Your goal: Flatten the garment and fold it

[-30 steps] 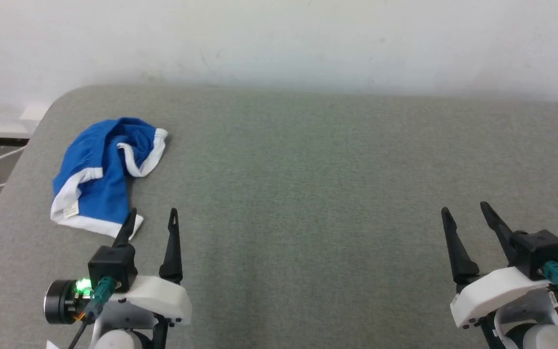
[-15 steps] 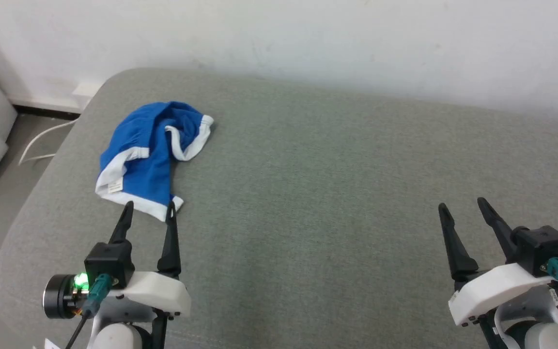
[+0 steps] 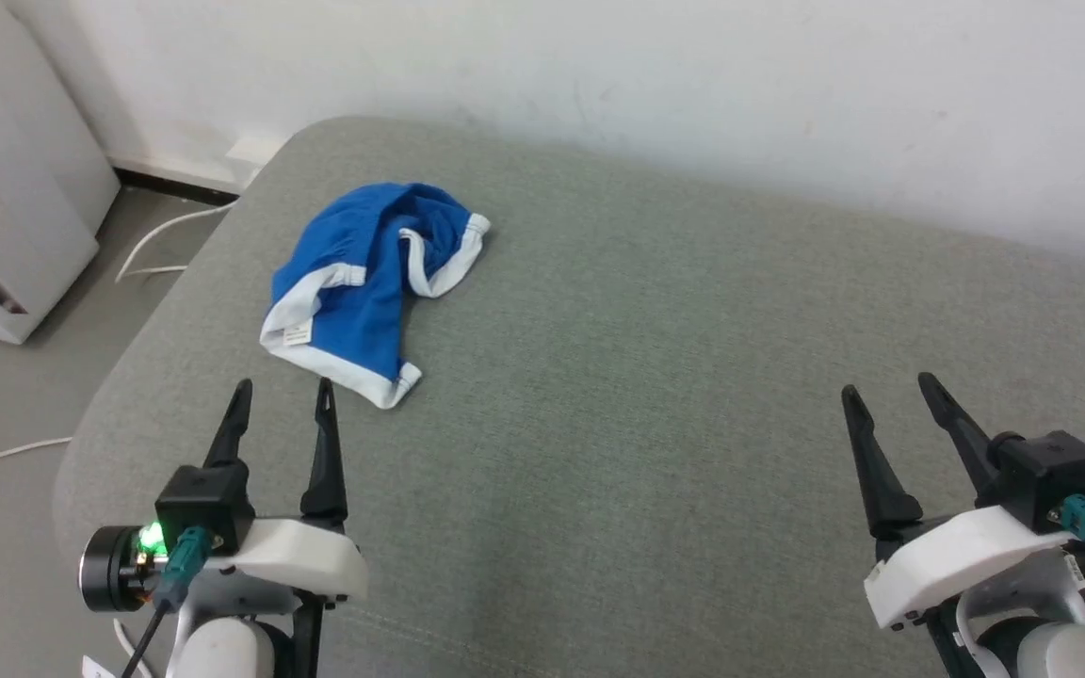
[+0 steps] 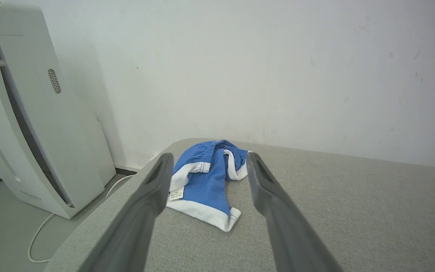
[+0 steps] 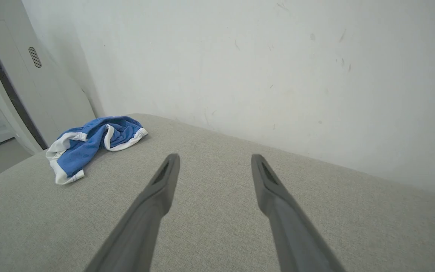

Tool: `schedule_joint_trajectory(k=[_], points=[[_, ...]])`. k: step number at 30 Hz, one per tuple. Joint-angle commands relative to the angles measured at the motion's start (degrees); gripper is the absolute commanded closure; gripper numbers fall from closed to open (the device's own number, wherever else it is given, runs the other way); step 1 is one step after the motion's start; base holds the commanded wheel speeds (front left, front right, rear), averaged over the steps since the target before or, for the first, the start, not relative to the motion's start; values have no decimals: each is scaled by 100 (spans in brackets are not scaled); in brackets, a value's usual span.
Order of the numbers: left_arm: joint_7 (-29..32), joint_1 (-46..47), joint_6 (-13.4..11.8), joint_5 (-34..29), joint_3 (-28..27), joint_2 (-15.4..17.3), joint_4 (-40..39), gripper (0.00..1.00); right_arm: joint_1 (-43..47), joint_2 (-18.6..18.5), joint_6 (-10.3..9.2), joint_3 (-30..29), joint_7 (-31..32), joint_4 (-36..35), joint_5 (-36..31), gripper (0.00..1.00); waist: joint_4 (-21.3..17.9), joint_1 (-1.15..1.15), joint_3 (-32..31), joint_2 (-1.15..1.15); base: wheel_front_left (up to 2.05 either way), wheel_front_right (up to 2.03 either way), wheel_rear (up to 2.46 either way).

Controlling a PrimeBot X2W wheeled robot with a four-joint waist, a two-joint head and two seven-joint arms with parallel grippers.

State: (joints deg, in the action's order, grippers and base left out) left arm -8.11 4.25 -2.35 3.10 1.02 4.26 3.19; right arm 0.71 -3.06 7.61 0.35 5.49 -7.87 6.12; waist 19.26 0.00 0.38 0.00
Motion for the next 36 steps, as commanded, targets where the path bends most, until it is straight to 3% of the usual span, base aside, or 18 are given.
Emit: schedule_joint_trajectory(k=[1,12,23,36], points=[[-64,131,-66,36,-6,46,38,0,-78,10,-7,22,28,-73,32,0,126,0,-2,0,0,0,0],[-193,395,-117,145,12,96,97,0,-145,12,-8,64,189,-322,18,0,363,0,165,0,0,0,0],[-299,1292,-54,181,6,360,135,0,-406,11,-9,202,474,-671,-146,0,273,0,644,0,0,0,0],[70,4156,294,444,-318,1303,1017,0,-1070,-334,-10,450,789,-1202,-295,0,-288,0,1928,0,0,0,0]])
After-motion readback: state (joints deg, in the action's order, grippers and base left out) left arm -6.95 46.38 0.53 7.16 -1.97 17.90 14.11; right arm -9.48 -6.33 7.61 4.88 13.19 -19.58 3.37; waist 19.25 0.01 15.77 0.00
